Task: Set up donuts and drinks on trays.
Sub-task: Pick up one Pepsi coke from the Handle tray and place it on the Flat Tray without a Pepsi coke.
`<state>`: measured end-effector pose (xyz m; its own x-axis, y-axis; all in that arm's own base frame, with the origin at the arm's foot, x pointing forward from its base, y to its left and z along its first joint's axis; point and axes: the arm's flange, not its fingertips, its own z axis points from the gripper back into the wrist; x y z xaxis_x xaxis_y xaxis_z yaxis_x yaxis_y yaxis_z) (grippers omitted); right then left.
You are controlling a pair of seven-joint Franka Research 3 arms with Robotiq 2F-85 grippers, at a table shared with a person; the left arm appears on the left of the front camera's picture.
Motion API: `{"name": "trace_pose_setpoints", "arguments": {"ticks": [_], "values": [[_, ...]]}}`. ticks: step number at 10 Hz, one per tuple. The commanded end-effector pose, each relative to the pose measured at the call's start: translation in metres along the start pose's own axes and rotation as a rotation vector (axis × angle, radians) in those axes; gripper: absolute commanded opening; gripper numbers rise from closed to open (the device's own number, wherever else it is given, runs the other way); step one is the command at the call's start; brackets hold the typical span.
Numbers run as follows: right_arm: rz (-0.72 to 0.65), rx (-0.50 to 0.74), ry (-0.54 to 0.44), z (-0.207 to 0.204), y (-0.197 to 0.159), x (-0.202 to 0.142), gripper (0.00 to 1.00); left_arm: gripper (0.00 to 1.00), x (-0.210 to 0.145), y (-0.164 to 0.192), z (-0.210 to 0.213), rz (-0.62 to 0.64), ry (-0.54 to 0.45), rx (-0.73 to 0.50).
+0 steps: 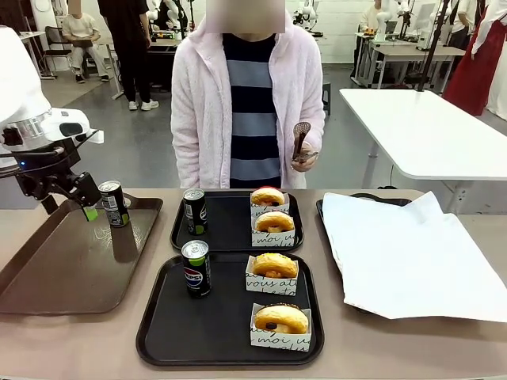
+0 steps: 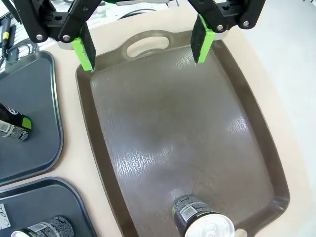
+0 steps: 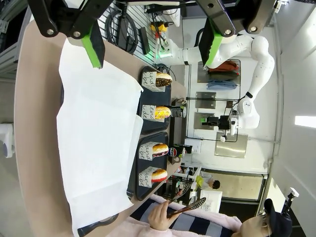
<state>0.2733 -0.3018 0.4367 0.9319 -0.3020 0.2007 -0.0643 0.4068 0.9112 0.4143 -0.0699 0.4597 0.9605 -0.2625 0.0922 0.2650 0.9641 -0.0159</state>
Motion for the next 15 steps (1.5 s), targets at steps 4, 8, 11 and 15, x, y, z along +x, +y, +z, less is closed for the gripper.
{"name": "trace_pose_setpoints", "arguments": {"ticks": [4,8,11,15], "values": [[0.008,0.013,-0.004,0.001,0.001,0.0,1.0,1.0,0.007,-0.002,0.0,-0.005,-0.003,-0.017],[0.008,0.013,-0.004,0.001,0.001,0.0,1.0,1.0,-0.011,0.07,0.008,0.065,-0.018,-0.667],[0.008,0.013,-0.004,0.001,0.001,0.0,1.0,1.0,-0.061,0.147,-0.007,-0.013,-0.146,-1.065],[0.008,0.013,-0.004,0.001,0.001,0.0,1.0,1.0,-0.108,0.236,-0.054,0.183,-0.282,-1.382]]}}
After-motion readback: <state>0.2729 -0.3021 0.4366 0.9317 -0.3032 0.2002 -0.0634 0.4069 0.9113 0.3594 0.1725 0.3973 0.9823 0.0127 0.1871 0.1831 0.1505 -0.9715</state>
